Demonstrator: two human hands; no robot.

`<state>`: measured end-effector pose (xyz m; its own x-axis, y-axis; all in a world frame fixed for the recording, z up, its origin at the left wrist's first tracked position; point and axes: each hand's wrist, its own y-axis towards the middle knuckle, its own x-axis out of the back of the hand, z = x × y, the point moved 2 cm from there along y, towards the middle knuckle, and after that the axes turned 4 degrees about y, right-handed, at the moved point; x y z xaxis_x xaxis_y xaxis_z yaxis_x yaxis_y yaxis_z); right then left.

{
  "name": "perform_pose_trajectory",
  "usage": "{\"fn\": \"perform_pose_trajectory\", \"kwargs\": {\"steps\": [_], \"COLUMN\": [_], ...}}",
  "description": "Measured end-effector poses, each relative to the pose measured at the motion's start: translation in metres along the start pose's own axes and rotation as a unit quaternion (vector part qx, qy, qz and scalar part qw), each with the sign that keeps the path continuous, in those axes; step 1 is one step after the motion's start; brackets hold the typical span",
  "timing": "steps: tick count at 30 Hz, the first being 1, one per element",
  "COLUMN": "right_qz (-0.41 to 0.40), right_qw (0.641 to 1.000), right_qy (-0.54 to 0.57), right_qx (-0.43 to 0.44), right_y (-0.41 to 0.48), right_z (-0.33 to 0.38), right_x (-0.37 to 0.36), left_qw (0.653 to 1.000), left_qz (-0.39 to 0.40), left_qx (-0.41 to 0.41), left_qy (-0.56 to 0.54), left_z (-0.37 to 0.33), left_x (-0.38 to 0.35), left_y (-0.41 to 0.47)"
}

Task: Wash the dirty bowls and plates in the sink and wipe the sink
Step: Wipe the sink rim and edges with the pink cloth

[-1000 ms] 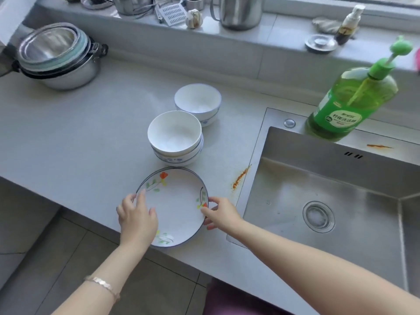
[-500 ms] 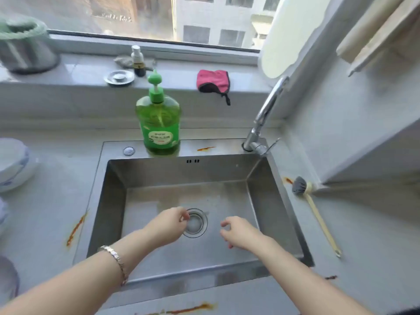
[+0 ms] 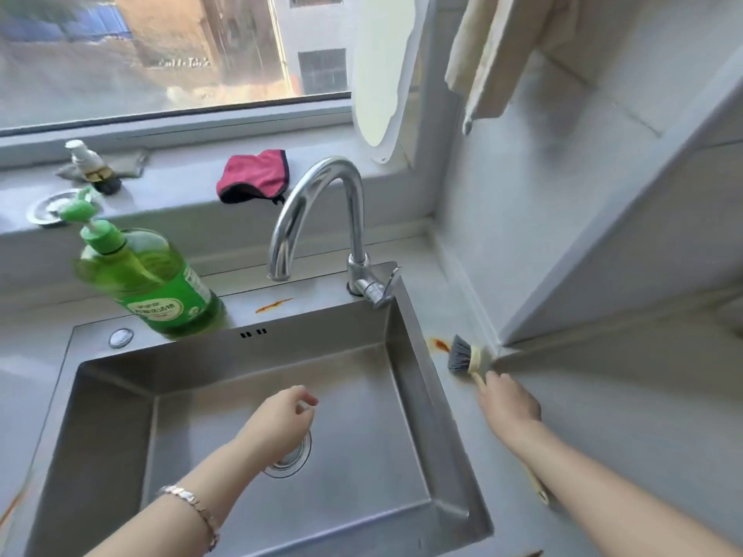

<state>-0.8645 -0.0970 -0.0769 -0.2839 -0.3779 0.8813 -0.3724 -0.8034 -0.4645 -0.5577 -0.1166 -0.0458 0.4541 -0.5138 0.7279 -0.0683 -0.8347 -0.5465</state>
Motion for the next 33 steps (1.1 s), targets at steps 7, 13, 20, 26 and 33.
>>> {"fn": "perform_pose_trajectory", "kwargs": {"steps": [7,13,20,26,33], "right_qz": [-0.03,0.003,-0.003,-0.043,-0.062], "right_qw": [0.982,0.955,0.95,0.959,0.956], "right_qy": [0.148,0.184,0.227,0.21,0.241], "right_qx": [0.113,0.231,0.214,0.184,0.155], "right_y": [-0.018,-0.046,-0.066,-0.079,-0.085], "right_z": [0.048,0.177,0.286,0.317,0.32], "right_x": [0.013,0.031,0.042,0.051,0.055], "left_qw": [0.992,0.939,0.964,0.976,0.951], "left_qz": [-0.092,-0.305,-0.26,-0.191,-0.276], "left_qx": [0.055,0.073,-0.032,-0.087,-0.123], "left_qy": [-0.07,-0.142,-0.041,0.062,0.071], "left_z": [0.041,0.094,0.122,0.13,0.138], "left_x": [0.042,0.15,0.262,0.263,0.251], "left_y": [-0.01,-0.015,0.046,0.077,0.075]}}
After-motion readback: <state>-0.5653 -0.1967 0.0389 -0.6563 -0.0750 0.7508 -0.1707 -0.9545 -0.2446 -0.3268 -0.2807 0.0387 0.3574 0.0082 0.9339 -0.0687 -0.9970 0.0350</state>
